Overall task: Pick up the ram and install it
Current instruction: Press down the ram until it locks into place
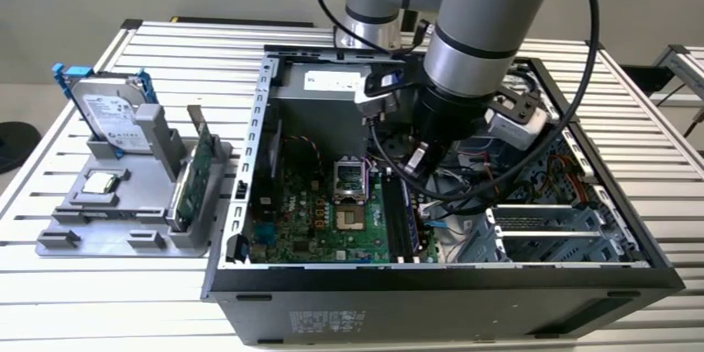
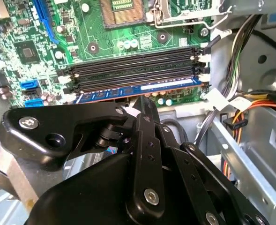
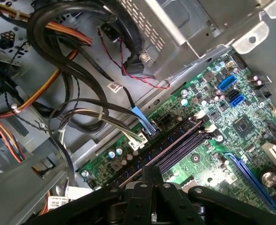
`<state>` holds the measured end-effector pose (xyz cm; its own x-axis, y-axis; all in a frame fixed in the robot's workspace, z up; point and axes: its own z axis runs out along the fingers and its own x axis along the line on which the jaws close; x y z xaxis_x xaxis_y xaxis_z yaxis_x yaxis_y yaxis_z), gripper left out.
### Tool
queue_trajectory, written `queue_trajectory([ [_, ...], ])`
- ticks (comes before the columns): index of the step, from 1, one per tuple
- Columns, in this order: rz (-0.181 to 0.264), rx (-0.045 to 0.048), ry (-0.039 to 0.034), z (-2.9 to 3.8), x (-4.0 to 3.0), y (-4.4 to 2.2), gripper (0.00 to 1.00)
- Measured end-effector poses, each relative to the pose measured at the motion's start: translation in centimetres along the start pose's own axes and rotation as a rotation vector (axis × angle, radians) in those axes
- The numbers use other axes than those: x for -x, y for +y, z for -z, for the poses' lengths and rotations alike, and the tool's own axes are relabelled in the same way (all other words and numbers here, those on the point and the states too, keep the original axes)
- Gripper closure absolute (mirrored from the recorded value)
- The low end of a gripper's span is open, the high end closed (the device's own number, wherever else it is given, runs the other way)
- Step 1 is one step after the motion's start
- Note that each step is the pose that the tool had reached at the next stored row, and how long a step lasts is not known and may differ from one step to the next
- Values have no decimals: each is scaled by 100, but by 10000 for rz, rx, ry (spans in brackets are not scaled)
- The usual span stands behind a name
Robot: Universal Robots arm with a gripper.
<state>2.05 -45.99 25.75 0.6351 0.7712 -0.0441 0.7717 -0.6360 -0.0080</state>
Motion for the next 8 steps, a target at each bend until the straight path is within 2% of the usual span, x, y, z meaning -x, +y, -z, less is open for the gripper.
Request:
queue_trajectory([
  [8, 660, 29, -5, -8, -10, -9, 100],
])
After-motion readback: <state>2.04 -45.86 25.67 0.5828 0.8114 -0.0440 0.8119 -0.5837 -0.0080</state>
